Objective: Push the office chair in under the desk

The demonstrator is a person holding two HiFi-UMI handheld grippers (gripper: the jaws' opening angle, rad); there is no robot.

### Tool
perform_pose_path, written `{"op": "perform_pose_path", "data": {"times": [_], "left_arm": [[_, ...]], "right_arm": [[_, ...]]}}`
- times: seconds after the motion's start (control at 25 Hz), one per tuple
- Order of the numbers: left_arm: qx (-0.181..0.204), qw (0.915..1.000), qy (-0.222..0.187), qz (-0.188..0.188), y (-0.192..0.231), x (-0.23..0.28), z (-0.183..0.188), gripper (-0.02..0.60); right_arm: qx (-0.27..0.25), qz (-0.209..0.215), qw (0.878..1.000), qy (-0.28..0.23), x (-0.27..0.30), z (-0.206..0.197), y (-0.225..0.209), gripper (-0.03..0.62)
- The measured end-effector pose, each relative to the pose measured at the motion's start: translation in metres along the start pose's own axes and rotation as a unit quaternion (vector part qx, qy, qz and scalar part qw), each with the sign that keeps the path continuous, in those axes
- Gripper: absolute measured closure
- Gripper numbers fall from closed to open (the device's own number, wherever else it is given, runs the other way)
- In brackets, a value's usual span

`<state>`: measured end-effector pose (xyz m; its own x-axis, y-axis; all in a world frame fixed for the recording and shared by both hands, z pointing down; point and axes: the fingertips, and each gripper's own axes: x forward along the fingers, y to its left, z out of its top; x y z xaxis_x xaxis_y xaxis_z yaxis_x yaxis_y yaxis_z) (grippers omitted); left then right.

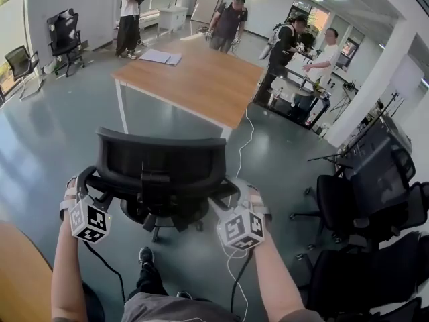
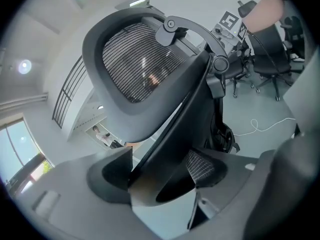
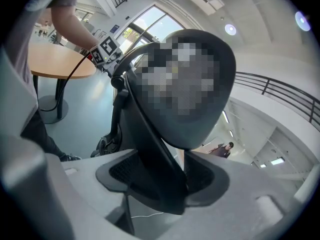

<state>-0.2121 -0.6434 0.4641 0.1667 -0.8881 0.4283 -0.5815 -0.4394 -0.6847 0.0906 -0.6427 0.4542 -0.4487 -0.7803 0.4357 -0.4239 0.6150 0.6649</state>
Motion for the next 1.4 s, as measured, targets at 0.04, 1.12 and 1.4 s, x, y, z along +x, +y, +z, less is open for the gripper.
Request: {"op": "perform_pose_path", "data": {"times": [0.04,1.12,1.4], "left_arm": [[0.002,1.0,-0.004,-0.001,0.006,0.007,-0.002,0.219],[0.038,0.996,-0.061,-0.053,0.188,0.232,-0.043,0.199],[0.035,0.9946,-0.083,-0.053,0.221,0.276,-0.046,0.198]], "right_arm": [[0.003,-0.003,1.0,0.004,0.006,0.003,-0.001,0.322],[0.064,-0.092,0.99,0.082,0.203,0.071,-0.073,0.323],[0.066,-0.107,0.989,0.084,0.243,0.082,-0.09,0.322]]}}
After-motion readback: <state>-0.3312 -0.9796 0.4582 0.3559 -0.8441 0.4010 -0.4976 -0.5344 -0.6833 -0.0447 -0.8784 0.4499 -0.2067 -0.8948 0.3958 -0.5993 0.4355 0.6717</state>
